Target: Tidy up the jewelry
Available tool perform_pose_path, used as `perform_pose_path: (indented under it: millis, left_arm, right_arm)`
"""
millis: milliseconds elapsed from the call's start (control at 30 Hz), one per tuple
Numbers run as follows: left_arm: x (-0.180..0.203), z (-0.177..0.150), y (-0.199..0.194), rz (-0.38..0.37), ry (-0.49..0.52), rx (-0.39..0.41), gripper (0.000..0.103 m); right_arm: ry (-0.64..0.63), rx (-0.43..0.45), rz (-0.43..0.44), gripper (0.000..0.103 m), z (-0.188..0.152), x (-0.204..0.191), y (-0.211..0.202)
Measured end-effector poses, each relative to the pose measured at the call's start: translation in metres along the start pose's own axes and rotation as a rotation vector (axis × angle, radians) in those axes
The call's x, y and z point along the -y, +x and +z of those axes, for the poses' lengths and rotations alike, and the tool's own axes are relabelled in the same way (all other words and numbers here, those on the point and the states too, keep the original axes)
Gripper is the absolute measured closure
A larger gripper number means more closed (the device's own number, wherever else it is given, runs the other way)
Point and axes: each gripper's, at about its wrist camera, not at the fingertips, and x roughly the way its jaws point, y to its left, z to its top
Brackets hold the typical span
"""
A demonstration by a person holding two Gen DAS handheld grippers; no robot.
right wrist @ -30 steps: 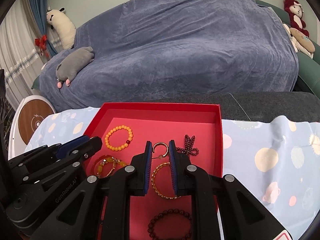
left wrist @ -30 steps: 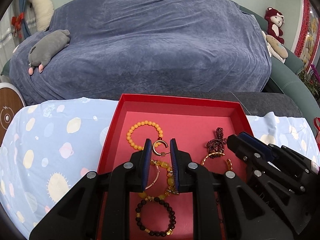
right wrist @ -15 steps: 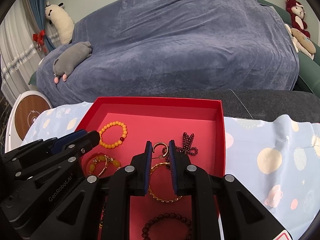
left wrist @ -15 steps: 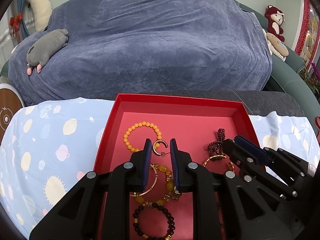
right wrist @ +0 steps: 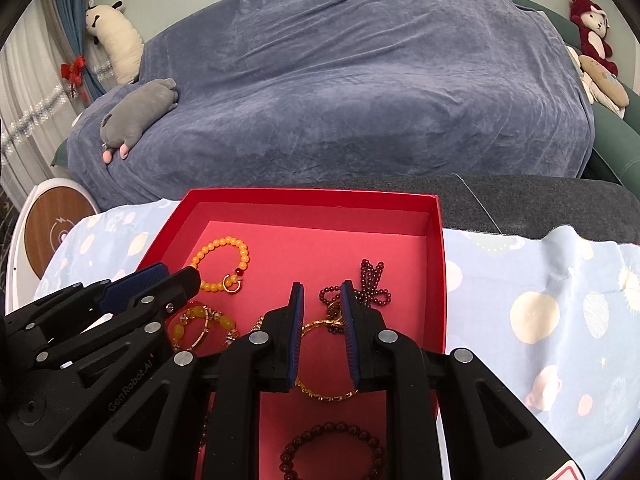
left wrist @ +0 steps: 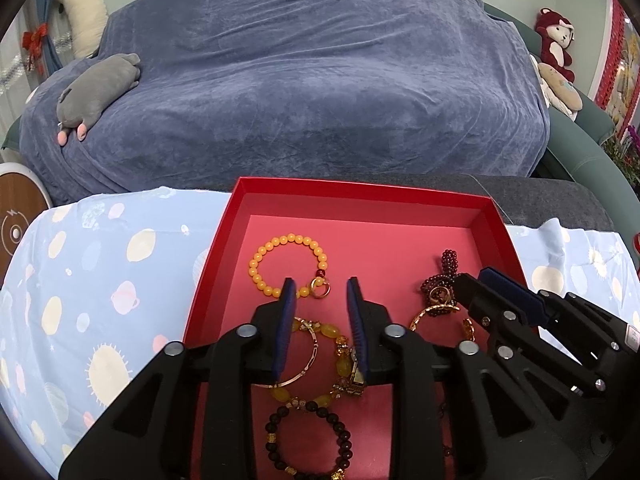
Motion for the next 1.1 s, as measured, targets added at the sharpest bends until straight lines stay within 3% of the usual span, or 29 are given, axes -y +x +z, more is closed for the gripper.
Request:
perform_pose_path:
  millis: [467,633,767,833,1000,1100]
  left_arm:
    - [0.003,-0.014,-0.044,0.005,0.009,0.018,0.071]
    - [0.003,-0.024,-0.065,0.01,0.013,0.021,0.07]
    - [0.0,-0.034,-0.081,0.023,0.007,0.028,0.062]
    - [-0.001,-0.039,-0.089,0.024,0.002,0.026,0.059]
    - [-0.005,-0.052,-0.108,0.034,-0.019,0.032,0.047]
    - [-0.004,-0.061,-0.119,0.038,-0.018,0.039,0.045]
  right_arm:
    - [0.007,0.015,-0.024,0.072,-0.015,-0.009,-0.045]
    - [0.02,0.021,-0.045,0.06,-0.025,-0.009,-0.067]
    - [0.031,0.038,-0.065,0.052,-0.033,-0.008,-0.087]
    - [0.039,0.048,-0.079,0.043,-0.038,-0.008,-0.096]
    - [0.061,0.063,-0.089,0.036,-0.048,-0.004,-0.118]
    - [0.063,0.066,-0.099,0.032,-0.057,-0.004,-0.13]
